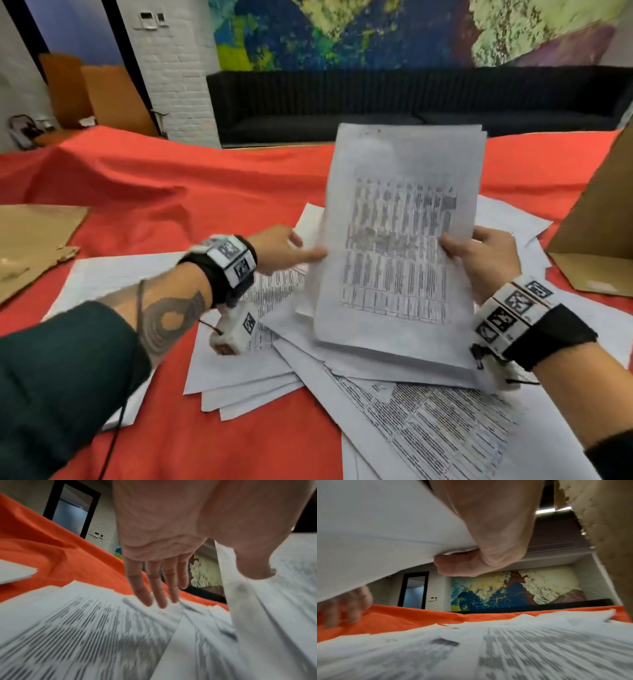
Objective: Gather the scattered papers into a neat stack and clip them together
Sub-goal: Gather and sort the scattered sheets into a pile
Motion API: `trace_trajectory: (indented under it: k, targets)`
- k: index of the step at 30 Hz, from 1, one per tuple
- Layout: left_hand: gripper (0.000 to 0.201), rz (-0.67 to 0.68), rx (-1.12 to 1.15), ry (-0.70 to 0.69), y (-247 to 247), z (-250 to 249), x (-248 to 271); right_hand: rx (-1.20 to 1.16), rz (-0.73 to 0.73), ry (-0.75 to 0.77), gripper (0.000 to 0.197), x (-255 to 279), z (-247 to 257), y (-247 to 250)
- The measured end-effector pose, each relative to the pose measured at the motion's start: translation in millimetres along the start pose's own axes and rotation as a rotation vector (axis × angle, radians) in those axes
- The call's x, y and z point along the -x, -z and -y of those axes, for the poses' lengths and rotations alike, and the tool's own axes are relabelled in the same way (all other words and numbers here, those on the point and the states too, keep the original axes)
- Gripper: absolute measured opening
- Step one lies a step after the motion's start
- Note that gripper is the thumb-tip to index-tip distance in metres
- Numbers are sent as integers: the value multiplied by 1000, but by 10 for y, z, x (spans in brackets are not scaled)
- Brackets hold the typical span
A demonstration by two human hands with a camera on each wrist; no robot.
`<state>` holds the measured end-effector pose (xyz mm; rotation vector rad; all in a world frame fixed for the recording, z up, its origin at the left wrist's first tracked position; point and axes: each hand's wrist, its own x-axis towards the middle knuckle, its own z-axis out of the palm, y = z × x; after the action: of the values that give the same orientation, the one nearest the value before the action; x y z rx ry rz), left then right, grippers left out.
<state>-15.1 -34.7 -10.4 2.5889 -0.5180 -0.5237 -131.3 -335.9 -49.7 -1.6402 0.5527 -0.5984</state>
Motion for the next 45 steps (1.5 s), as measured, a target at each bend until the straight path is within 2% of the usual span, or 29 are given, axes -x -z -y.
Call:
trace_trajectory:
  k: [2,3,6,8,11,15,18,22,24,27,30,31,33,34,37,41,43,45]
  targets:
    - [100,70,-242,84,-235,56,-58,44,-61,-22,48,-90,-139,181]
    - [101,76,-293,108,-325,58,-96,47,-88,-26,52,-161,-208,274]
    - [101,26,-214,149,-500,-52,-193,22,-137,-27,59,-332,-301,497]
    - [92,-10,-101,168,-557,-179,-260,8,-136,-49,49,-326,-255,561]
    - [67,-37,-11,194,-639,-301,-354,30,-97,-120,33,-284,-265,603]
    - [53,-1,-44,153,-691,-303,-400,65,-40,-169,27,-329,-406,678]
    - [34,-71,125,130,-697,-186,-437,78,-36,-159,28,-380,-460,724]
    - [24,-220,377,-45,-655,-95,-450,64,13,-177,23,-359,-421,696]
    - [17,-247,434,-133,-553,-135,-413,63,53,-187,22,-307,-374,647]
    - [28,-201,486,-150,-413,-298,-373,123,139,-231,16,-248,-362,545]
    - [65,-62,374,-100,-501,-462,-316,300,256,-292,38,-231,-412,450]
    - [73,-19,319,-97,-570,-505,-290,354,273,-294,34,-203,-407,411]
    - [58,22,264,-125,-723,-569,-259,380,291,-288,21,-157,-413,346]
    - [45,7,254,-122,-780,-593,-263,421,303,-278,25,-145,-414,327]
    - [22,-107,242,-138,-750,-662,-238,515,314,-257,56,-93,-398,268]
    - [18,-234,127,-287,-186,-711,-87,361,257,-245,75,-19,-278,217]
    - [18,-299,-24,-371,185,-777,83,390,125,-99,88,-23,-112,226]
    - [18,-397,-198,-453,533,-879,299,327,-21,142,100,-73,168,260]
